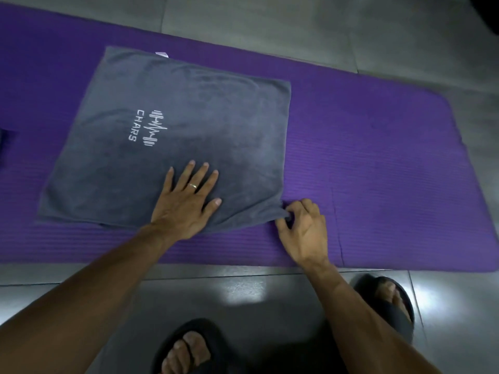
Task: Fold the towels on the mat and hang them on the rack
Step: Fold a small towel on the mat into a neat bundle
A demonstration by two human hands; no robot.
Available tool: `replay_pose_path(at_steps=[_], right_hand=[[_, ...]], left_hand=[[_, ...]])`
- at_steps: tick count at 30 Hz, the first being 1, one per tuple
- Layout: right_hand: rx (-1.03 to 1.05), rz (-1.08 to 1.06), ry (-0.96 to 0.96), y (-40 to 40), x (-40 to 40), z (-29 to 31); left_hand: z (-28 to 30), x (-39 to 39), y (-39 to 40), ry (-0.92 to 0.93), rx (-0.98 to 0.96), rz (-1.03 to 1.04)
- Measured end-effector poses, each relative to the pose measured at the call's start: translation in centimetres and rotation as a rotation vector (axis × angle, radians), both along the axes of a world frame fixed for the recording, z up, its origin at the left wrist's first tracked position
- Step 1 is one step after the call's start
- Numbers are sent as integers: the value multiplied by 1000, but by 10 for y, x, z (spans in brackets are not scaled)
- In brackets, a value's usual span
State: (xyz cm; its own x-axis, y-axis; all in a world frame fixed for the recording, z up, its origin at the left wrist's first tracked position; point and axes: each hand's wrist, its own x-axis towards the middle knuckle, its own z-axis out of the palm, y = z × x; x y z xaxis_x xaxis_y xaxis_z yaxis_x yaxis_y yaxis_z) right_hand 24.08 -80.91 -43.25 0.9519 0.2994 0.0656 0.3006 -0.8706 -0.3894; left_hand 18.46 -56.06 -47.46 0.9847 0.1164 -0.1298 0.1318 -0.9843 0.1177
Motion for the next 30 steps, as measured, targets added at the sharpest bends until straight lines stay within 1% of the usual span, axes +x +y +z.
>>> replay_pose_path(at_steps=[1, 2, 6, 11, 16, 18, 20, 22, 23, 24, 30], right_hand=[[23, 4, -26, -2, -2, 3], [43, 4, -8, -5, -5, 7], [92, -27, 198, -11, -11, 13], [279, -270, 333, 6, -5, 16], [417, -519, 450, 20, 4, 11], [354, -523, 420, 18, 3, 15], [217, -506, 308, 10, -8, 19], [39, -394, 144, 2, -25, 19], [-20, -339, 94, 0, -33, 17], [-47, -315, 81, 1, -37, 15], [-36, -315, 81, 6, -22, 9]], left_hand=[[0, 0, 0, 2, 3, -4], [0, -1, -1, 4, 5, -7], [1, 0, -1, -2, 18, 3], [0, -1, 0, 1, 20, -11], [1, -2, 1, 7, 11, -11], [1, -1, 2, 5, 6, -12], [2, -1, 1, 12, -3, -13], [1, -2, 1, 14, 1, -12], [1, -2, 1, 8, 12, -17], [0, -2, 1, 4, 24, -23], [1, -2, 1, 1, 33, -22]])
